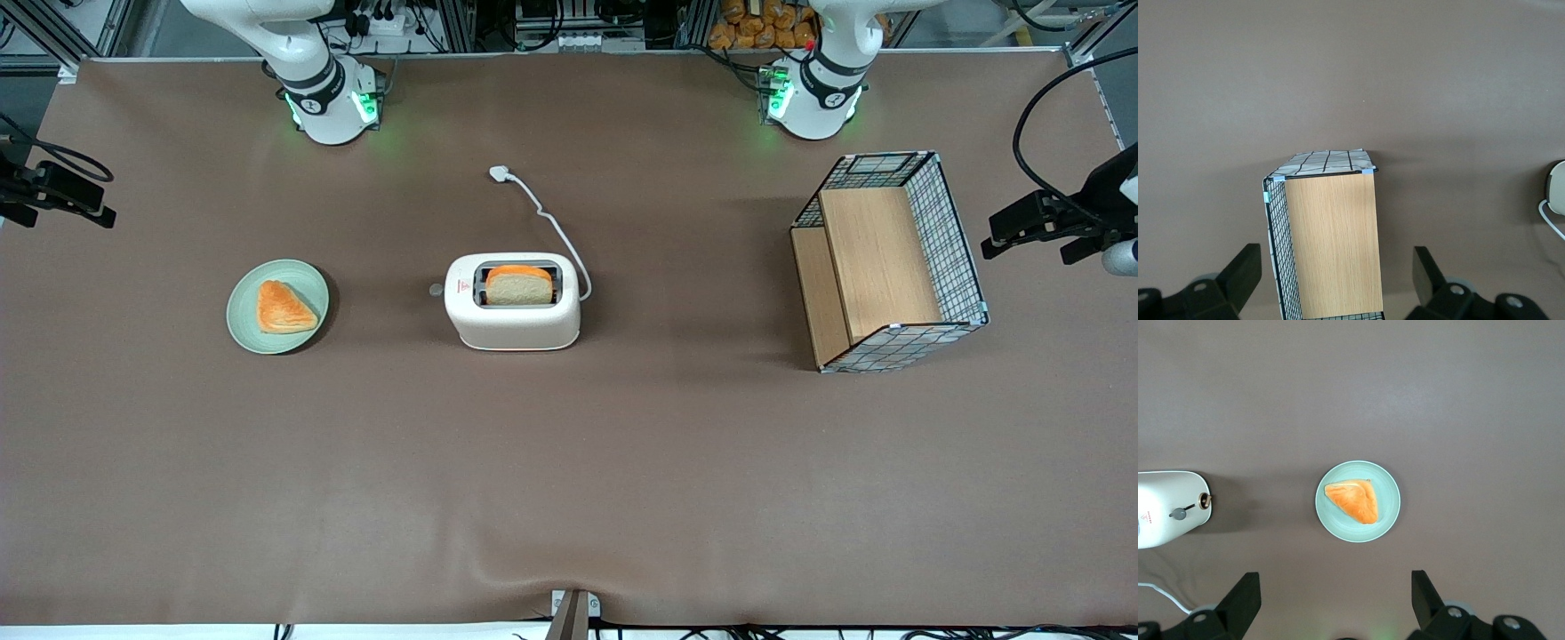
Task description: Press toaster button with right arm
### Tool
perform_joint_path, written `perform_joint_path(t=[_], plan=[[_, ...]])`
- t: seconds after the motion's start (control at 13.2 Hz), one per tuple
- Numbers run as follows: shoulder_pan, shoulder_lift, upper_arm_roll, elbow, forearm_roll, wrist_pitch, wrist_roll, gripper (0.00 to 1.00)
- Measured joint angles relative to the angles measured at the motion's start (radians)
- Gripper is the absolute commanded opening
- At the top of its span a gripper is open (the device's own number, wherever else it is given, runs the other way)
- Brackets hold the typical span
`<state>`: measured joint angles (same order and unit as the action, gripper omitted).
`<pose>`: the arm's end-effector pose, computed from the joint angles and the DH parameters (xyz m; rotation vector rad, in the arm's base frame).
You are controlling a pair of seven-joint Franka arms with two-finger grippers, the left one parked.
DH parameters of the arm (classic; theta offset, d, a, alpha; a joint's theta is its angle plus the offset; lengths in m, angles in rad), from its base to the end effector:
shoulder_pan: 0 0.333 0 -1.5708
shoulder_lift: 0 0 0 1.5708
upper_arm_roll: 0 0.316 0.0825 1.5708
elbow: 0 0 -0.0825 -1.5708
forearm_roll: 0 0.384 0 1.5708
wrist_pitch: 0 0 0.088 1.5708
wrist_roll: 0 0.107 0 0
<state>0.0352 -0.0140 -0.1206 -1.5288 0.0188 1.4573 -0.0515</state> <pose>0.5368 -0.0443 0.6421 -3.1156 0.0502 0.0874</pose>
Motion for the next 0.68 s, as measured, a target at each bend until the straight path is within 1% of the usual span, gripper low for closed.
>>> perform_joint_path(t=[0.68], plan=[[0.001,0.012,-0.007,0.013,-0.004,0.000,0.000,1.00]])
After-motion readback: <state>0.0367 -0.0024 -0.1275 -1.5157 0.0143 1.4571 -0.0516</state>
